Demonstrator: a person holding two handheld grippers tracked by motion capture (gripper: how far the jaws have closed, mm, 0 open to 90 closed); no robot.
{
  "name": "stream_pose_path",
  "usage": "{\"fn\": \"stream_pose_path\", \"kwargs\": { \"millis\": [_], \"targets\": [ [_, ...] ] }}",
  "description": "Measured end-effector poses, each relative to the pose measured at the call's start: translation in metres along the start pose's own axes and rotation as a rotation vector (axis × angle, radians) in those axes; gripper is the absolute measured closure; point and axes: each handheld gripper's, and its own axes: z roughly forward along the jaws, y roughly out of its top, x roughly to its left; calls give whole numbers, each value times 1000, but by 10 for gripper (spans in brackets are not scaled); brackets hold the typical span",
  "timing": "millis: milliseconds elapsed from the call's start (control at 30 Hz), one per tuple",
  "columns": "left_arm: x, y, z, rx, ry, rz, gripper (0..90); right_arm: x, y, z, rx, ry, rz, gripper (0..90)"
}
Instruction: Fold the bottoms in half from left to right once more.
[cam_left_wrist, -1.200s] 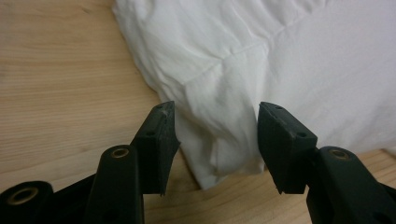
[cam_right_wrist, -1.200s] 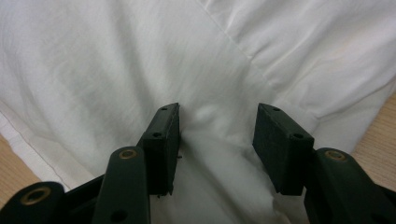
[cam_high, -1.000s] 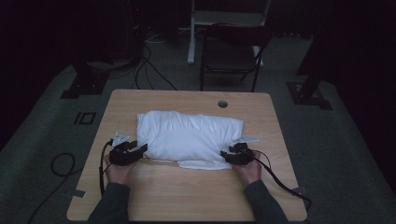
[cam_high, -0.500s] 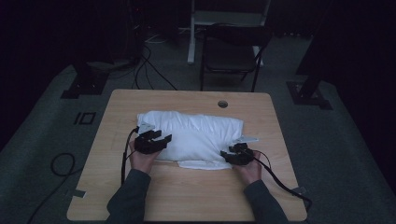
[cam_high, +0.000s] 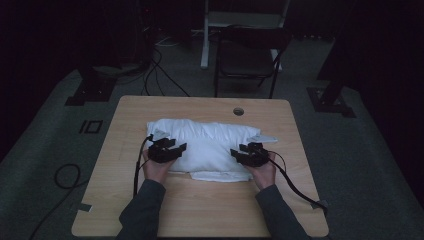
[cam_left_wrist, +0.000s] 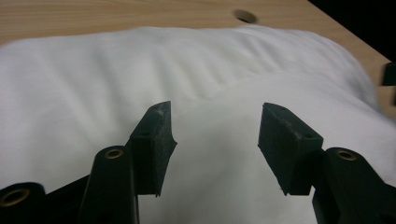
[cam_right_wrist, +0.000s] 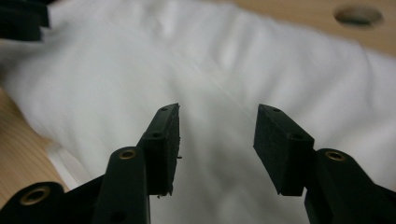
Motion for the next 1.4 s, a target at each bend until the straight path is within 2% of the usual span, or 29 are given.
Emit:
{"fn": "stream_pose_path", "kwargs": {
  "millis": [167, 233, 300, 400, 467, 567, 667, 767, 833, 933, 1033, 1100, 1167, 1300, 1400],
  "targets": [
    [37, -6, -9, 35, 109, -78, 338, 23, 18, 16, -8, 39, -42, 550],
    [52, -11, -9, 46, 145, -125, 287, 29, 21, 25, -5, 54, -43, 557],
    [64, -17, -5, 77, 182, -160, 262, 35, 23, 33, -1, 64, -42, 566],
    [78, -27, 6, 123, 201, -214, 177, 40, 22, 48, 28, 63, -45, 574],
    [83, -31, 13, 140, 159, -245, 165, 39, 18, 56, 51, 59, -33, 573],
    [81, -32, 19, 146, 139, -235, 150, 39, 9, 66, 94, 28, -61, 561],
    [78, -29, 23, 162, 122, -214, 155, 41, 4, 70, 107, 10, -84, 548],
    [74, -27, 25, 175, 118, -203, 203, 41, 3, 72, 118, 10, -84, 541],
    [71, -26, 26, 180, 99, -198, 244, 41, 2, 73, 122, 6, -89, 539],
    [70, -25, 27, 192, 73, -206, 383, 41, 0, 76, 127, 4, -98, 536],
    [70, -25, 26, 210, 45, -193, 624, 41, -1, 78, 129, 7, -103, 537],
    [68, -23, 23, 197, 42, -169, 752, 42, -2, 79, 132, 7, -121, 538],
    [65, -19, 17, 182, 48, -133, 797, 43, -3, 79, 134, 4, -143, 538],
    [59, -5, -4, 93, 28, -110, 811, 45, -5, 79, 134, -2, -150, 538],
    [51, 9, -20, 26, -7, -81, 813, 46, -6, 79, 133, -2, -156, 538]
  ]
}}
